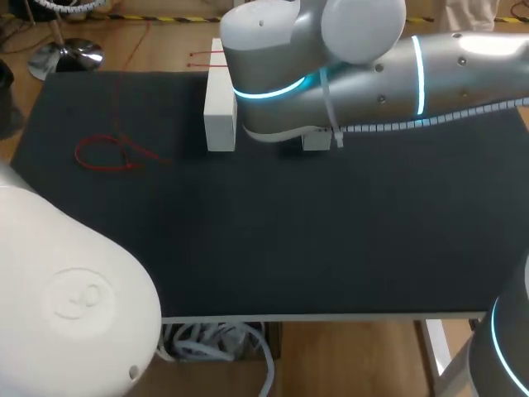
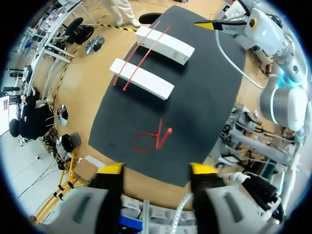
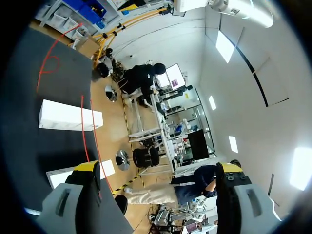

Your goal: Grab the tape and strap the tape.

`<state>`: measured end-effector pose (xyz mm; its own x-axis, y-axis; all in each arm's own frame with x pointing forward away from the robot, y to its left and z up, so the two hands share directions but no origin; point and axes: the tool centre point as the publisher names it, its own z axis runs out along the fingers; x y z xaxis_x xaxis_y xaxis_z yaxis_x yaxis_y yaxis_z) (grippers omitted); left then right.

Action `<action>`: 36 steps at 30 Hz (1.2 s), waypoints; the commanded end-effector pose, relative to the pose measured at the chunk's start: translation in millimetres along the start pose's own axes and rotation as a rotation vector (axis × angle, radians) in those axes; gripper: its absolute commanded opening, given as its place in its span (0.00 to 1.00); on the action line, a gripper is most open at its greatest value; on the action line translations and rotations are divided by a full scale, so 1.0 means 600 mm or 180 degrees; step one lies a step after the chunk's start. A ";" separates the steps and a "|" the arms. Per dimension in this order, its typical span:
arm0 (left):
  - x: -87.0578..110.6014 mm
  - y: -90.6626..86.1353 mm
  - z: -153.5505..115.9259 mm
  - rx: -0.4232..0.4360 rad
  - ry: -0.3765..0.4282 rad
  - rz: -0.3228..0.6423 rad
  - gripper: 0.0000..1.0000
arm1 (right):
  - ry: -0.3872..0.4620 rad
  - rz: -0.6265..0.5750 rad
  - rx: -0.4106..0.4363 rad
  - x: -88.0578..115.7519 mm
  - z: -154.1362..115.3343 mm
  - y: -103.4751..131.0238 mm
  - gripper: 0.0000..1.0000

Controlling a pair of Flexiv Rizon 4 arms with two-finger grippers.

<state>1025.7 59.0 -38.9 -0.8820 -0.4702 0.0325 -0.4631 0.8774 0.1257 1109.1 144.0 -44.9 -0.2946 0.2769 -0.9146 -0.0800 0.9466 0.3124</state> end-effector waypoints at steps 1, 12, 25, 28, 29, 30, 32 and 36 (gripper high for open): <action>-0.001 -0.001 -0.002 -0.0018 0.0008 0.0001 1.00 | 0.0031 -0.0003 0.0017 -0.005 -0.004 -0.001 1.00; -0.001 -0.001 -0.002 -0.0018 0.0008 0.0001 1.00 | 0.0050 0.0024 -0.0096 -0.011 0.001 -0.007 1.00; -0.001 -0.001 -0.002 -0.0018 0.0008 0.0001 1.00 | 0.0050 0.0024 -0.0096 -0.011 0.001 -0.007 1.00; -0.001 -0.001 -0.002 -0.0018 0.0008 0.0001 1.00 | 0.0050 0.0024 -0.0096 -0.011 0.001 -0.007 1.00; -0.001 -0.001 -0.002 -0.0018 0.0008 0.0001 1.00 | 0.0050 0.0024 -0.0096 -0.011 0.001 -0.007 1.00; -0.001 -0.001 -0.002 -0.0018 0.0008 0.0001 1.00 | 0.0050 0.0024 -0.0096 -0.011 0.001 -0.007 1.00; -0.001 -0.001 -0.002 -0.0018 0.0008 0.0001 1.00 | 0.0050 0.0024 -0.0096 -0.011 0.001 -0.007 1.00; -0.001 -0.001 -0.002 -0.0018 0.0008 0.0001 1.00 | 0.0050 0.0024 -0.0096 -0.011 0.001 -0.007 1.00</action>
<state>1026.0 58.8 -38.8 -0.8821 -0.4699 0.0328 -0.4627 0.8774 0.1267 1112.0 139.0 -42.8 -0.3032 0.2845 -0.9095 -0.1063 0.9384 0.3289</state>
